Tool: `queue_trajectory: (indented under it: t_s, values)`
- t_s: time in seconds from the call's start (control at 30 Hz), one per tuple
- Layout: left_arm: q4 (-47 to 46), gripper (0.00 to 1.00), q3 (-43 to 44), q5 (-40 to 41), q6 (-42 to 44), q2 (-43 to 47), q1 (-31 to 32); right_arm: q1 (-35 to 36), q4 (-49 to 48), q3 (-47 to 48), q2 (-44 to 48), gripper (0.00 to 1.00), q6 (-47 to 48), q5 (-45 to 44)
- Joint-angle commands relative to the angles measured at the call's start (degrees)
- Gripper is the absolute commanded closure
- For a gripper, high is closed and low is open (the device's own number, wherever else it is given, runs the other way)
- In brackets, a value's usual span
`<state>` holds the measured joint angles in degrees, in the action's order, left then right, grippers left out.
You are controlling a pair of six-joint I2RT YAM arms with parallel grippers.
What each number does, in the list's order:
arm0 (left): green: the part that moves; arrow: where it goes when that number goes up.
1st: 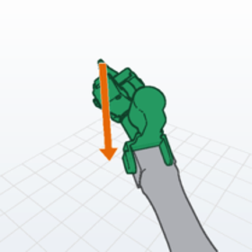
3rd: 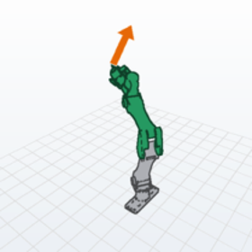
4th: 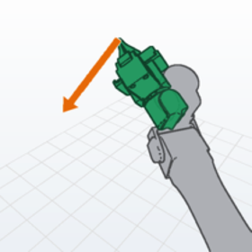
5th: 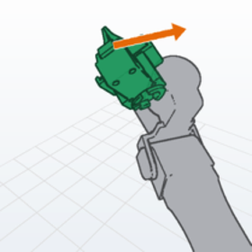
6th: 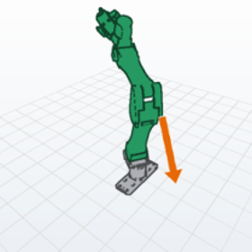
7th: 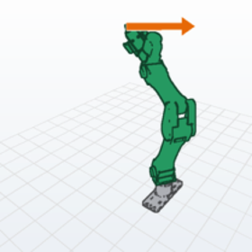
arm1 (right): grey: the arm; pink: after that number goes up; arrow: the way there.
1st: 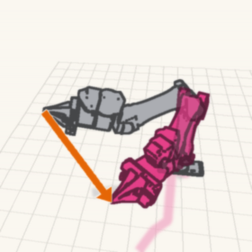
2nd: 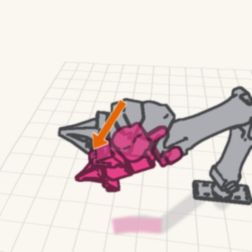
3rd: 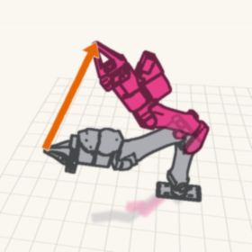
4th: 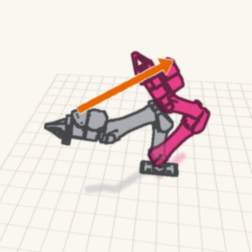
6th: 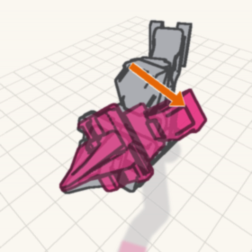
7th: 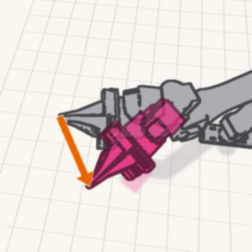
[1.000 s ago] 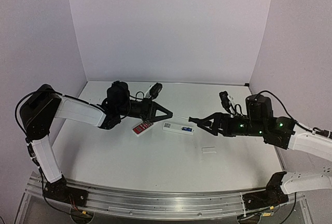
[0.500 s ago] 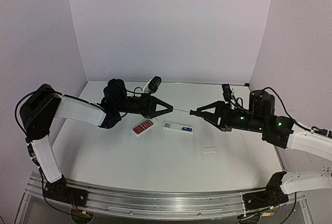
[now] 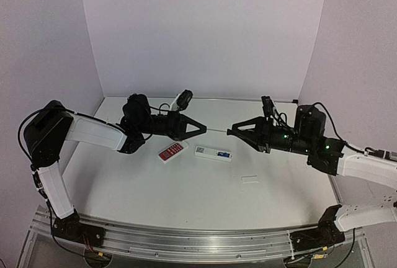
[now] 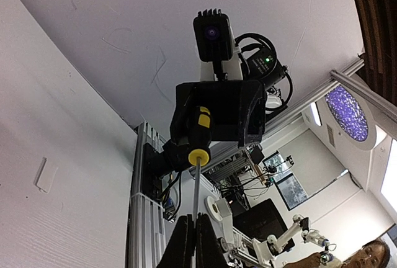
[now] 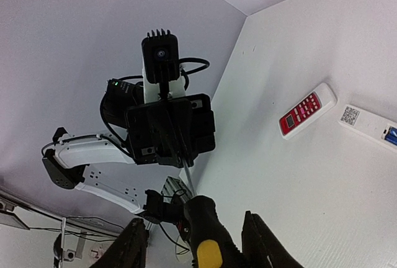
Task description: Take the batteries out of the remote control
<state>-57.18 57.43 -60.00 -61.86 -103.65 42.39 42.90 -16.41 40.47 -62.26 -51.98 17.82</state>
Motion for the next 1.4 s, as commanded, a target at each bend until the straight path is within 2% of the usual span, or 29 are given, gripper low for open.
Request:
queue_trajectory:
  t_s: [0.0,0.03,0.13,0.17,0.2,0.27,0.33,0.4,0.43,0.57,0.7,0.8,0.97,1.17,1.37]
  values:
    - [-1.8,1.00,2.6,-0.9,-0.8,-2.1,0.1,0.1,-5.4,1.4,-0.2,0.61,-1.2,2.5]
    - [-2.0,1.00,2.8,-1.0,-1.0,-2.4,0.0,0.1,-5.4,1.5,-0.3,0.67,-1.1,2.7]
    - [-1.8,1.00,3.7,-1.4,-1.4,-3.1,0.1,0.1,-5.2,2.3,-0.9,0.98,-1.1,3.2]
    - [-0.7,0.98,4.3,-1.4,-0.9,-3.4,0.1,0.1,-5.0,2.5,-1.0,1.00,-1.0,3.2]
    - [0.7,0.89,4.9,-1.4,-0.1,-3.6,0.0,0.1,-4.5,2.6,-1.1,1.00,-0.8,3.1]
    - [4.4,0.57,5.8,-0.9,1.8,-3.7,-0.1,-0.1,-1.5,3.4,-1.0,1.00,-0.2,2.4]
    - [9.7,0.32,6.7,0.2,4.9,-3.5,-0.6,-0.6,3.3,4.4,-0.5,1.00,1.4,0.5]
    - [19.5,0.08,8.6,2.6,10.4,-3.0,-1.5,-1.0,11.5,6.1,0.3,1.00,4.0,-3.1]
    - [26.0,0.02,10.0,4.7,14.0,-2.8,-1.9,-1.1,16.4,7.0,0.7,1.00,5.4,-5.4]
    - [51.7,0.00,18.6,18.8,29.0,-3.7,-2.2,-2.5,30.1,9.8,1.9,1.00,9.5,-15.1]
    - [64.3,0.00,26.6,26.4,35.7,-8.6,-2.6,-4.8,37.3,11.5,-0.1,1.00,11.9,-20.7]
    - [71.3,0.00,34.7,27.9,38.4,-14.2,-3.0,-8.6,38.6,12.3,-3.6,1.00,12.6,-17.2]
    - [76.7,0.00,46.3,26.8,40.4,-23.8,-3.4,-14.8,38.5,13.9,-8.8,1.00,14.3,-11.2]
    - [81.3,0.02,55.4,26.2,39.4,-32.2,-3.4,-19.7,38.5,19.5,-17.0,1.00,16.8,-2.9]
    - [82.0,0.07,54.7,26.1,38.1,-33.9,-3.4,-19.7,38.4,23.1,-21.9,1.00,18.2,0.2]
